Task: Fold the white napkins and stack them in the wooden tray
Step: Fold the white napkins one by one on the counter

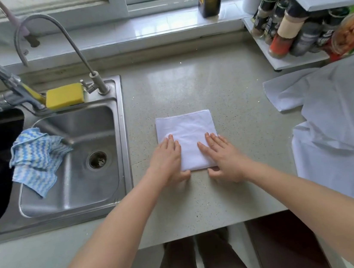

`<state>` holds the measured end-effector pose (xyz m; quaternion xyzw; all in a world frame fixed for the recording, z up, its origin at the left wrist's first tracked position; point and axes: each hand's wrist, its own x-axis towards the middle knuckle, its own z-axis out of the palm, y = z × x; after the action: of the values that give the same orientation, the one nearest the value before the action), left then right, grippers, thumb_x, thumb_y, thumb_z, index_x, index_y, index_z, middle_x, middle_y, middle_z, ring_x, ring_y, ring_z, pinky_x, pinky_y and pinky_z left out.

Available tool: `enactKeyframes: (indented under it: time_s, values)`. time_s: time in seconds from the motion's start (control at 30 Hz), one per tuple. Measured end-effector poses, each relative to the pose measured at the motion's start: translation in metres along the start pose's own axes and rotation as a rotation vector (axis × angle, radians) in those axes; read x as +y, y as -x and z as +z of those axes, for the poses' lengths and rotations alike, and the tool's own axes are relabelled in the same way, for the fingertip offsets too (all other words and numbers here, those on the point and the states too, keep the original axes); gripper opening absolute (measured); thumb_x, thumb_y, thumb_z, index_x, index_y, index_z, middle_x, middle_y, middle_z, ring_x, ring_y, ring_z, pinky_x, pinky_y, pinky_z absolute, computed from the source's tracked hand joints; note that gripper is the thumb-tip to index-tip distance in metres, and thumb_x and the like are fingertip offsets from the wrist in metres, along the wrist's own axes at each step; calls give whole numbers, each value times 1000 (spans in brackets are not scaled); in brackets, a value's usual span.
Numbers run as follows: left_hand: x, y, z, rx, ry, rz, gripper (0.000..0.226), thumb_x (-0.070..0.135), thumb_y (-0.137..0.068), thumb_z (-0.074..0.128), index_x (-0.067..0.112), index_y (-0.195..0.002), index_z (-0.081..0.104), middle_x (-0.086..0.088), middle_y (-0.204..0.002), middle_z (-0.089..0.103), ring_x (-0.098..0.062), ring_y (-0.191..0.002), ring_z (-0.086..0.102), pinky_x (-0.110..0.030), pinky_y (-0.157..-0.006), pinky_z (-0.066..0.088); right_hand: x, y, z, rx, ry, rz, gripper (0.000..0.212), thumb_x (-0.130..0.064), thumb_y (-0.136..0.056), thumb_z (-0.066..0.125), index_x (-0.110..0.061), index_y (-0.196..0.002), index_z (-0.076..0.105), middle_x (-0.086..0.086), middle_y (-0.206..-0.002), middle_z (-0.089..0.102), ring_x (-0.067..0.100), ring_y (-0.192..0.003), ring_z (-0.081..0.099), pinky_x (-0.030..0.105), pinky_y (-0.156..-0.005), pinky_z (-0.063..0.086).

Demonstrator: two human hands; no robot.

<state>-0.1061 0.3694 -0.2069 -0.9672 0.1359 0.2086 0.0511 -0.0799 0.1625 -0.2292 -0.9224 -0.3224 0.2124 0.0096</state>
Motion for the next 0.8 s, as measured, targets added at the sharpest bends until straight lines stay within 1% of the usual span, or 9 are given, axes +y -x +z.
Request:
enactKeyframes:
  time_s: [0.17, 0.27, 0.33, 0.4, 0.47, 0.53, 0.6, 0.7, 0.8]
  values:
    - [16, -3, -10, -72, -38, -66, 98, 43, -83, 62, -7, -147, 7, -28, -155, 5, -36, -144, 14, -38, -110, 33, -7, -2, -7, 109, -153, 121, 75, 0, -85, 42, -26, -152, 21, 3, -160, 10, 16, -147, 12, 27, -116, 14]
    - [14, 2, -12, -86, 17, -66, 85, 22, -87, 59, -6, -148, 6, -26, -156, 4, -34, -145, 14, -37, -111, 33, -7, -5, -15, 147, -195, 148, 73, 5, -81, 41, -27, -147, 36, 0, -157, 24, 14, -144, 25, 28, -114, 24]
    - [8, 7, -17, -88, 116, -60, 71, 10, -88, 52, -3, -148, 16, -21, -158, 8, -33, -143, 23, -38, -111, 33, -2, -3, -19, 126, -177, 127, 64, 1, -82, 42, -27, -140, 46, -1, -152, 36, 17, -138, 38, 31, -109, 34]
    - [-1, 16, -22, -98, 177, -20, 58, 4, -87, 47, 5, -143, 35, -17, -154, 28, -33, -128, 46, -39, -101, 44, 3, 6, -24, 99, -155, 116, 56, -4, -83, 45, -27, -133, 54, 1, -138, 54, 22, -121, 54, 34, -99, 44]
    - [-8, 31, -21, -99, 206, 43, 38, 5, -86, 47, 13, -122, 55, -11, -117, 63, -28, -95, 61, -34, -77, 50, 5, 18, -29, 80, -177, 128, 47, -7, -81, 49, -26, -121, 65, 4, -113, 69, 24, -98, 63, 32, -83, 49]
    - [-13, 48, -12, -71, 357, 37, 18, 5, -84, 48, 20, -80, 58, 1, -72, 57, -18, -66, 51, -27, -56, 35, 6, 31, -32, 54, -305, 139, 35, -4, -76, 51, -24, -94, 74, 3, -80, 70, 21, -75, 60, 28, -62, 41]
    - [-14, 62, 0, -27, 692, -69, 32, 5, -87, 49, 24, -60, 49, 5, -60, 49, -13, -59, 42, -28, -56, 27, 6, 39, -30, 16, -459, 169, 22, -1, -75, 50, -16, -72, 67, 3, -62, 57, 18, -61, 48, 28, -55, 28]
    - [-13, 64, 13, 114, 963, -288, 28, 13, -93, 52, 26, -71, 62, 4, -67, 57, -14, -66, 50, -27, -58, 30, 3, 41, -21, 97, -593, 278, 18, -5, -82, 52, -13, -71, 63, 6, -66, 56, 16, -61, 44, 28, -54, 26]
    - [-4, 52, 17, 168, 845, -454, 21, 27, -98, 48, 16, -96, 66, -3, -86, 64, -22, -82, 58, -29, -63, 38, -6, 31, -15, 195, -617, 442, 25, -19, -93, 51, -20, -68, 54, -1, -66, 51, 19, -66, 47, 28, -53, 29]
